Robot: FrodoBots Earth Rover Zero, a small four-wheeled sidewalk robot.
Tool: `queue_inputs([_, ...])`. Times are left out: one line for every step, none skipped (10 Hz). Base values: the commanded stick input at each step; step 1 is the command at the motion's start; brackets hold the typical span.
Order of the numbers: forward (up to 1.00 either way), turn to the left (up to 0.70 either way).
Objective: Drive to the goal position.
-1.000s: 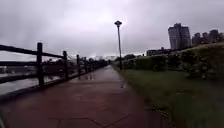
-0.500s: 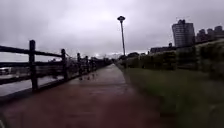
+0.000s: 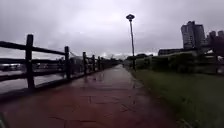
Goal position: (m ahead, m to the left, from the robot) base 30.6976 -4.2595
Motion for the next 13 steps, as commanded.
queue_inputs([1.00, 0.00])
queue_inputs([1.00, 0.00])
queue_inputs([1.00, 0.00])
queue_inputs([1.00, 0.00])
queue_inputs([1.00, 0.00])
queue_inputs([1.00, 0.00])
queue_inputs([1.00, 0.00])
queue_inputs([1.00, 0.00])
queue_inputs([1.00, 0.00])
queue_inputs([1.00, 0.00])
queue_inputs([1.00, 0.00])
queue_inputs([1.00, 0.00])
queue_inputs([1.00, -0.01])
